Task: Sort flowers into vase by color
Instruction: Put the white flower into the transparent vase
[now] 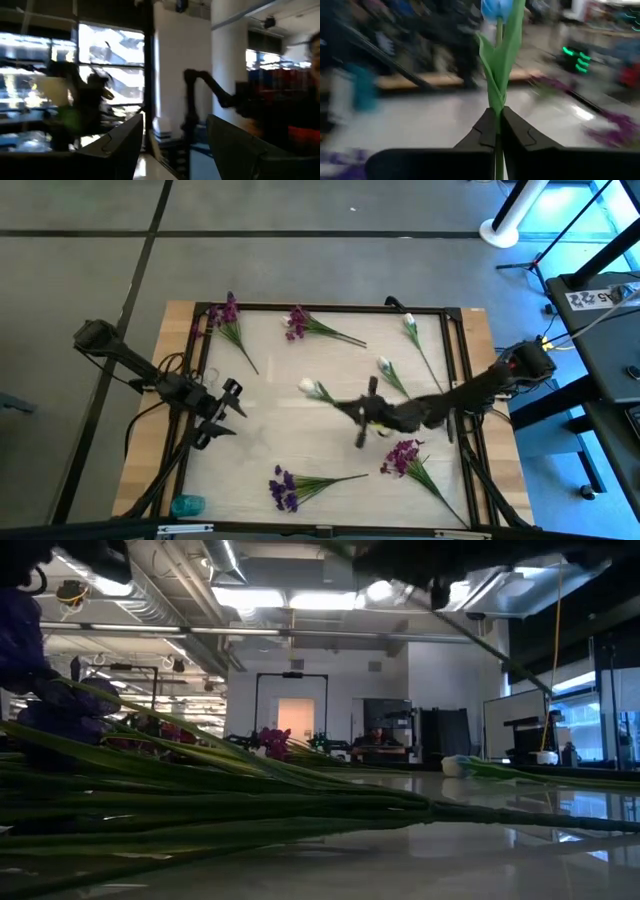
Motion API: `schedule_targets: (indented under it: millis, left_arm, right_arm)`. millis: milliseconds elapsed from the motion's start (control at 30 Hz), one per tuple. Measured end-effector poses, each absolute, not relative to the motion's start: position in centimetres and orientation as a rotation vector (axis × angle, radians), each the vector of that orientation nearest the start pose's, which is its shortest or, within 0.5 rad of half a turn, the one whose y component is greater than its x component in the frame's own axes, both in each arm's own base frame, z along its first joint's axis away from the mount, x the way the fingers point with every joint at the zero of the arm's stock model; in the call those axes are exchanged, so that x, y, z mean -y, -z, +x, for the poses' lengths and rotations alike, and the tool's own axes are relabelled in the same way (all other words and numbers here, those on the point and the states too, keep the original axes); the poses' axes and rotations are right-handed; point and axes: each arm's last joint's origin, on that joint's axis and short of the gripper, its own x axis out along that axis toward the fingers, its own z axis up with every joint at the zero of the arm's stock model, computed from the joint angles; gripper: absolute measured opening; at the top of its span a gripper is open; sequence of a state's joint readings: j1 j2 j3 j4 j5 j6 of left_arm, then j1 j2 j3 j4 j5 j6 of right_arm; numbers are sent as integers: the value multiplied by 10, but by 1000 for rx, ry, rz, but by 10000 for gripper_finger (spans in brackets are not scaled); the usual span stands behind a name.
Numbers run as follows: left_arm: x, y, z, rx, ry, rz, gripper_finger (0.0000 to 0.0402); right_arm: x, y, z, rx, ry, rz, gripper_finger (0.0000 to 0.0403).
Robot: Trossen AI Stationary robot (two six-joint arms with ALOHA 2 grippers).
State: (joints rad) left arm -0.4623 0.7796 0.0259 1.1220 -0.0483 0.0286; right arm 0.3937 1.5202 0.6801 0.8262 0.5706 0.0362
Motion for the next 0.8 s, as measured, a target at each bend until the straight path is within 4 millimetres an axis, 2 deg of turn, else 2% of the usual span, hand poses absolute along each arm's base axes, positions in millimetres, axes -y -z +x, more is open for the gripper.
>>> schedule_targets:
  millis: [67, 167, 333, 433, 600, 800]
  left_arm:
    - [62, -204, 138, 349, 351, -62, 213]
    - [65, -210, 160, 292, 269, -58, 213]
    - [74, -215, 206, 216, 197, -48, 213]
    - [79, -217, 227, 236, 183, -52, 213]
    - [87, -214, 251, 262, 182, -21, 213]
    - [91, -214, 265, 334, 181, -20, 213]
  right_arm:
    - [-107, -220, 286, 85, 118, 65, 7]
    - [-110, -221, 290, 170, 85, 66, 9]
    - [-122, -222, 317, 186, 44, -36, 5]
    - [-129, -227, 330, 216, 4, -55, 10]
    - [-133, -230, 339, 227, 33, -65, 11]
    - [-132, -230, 339, 229, 70, -84, 7]
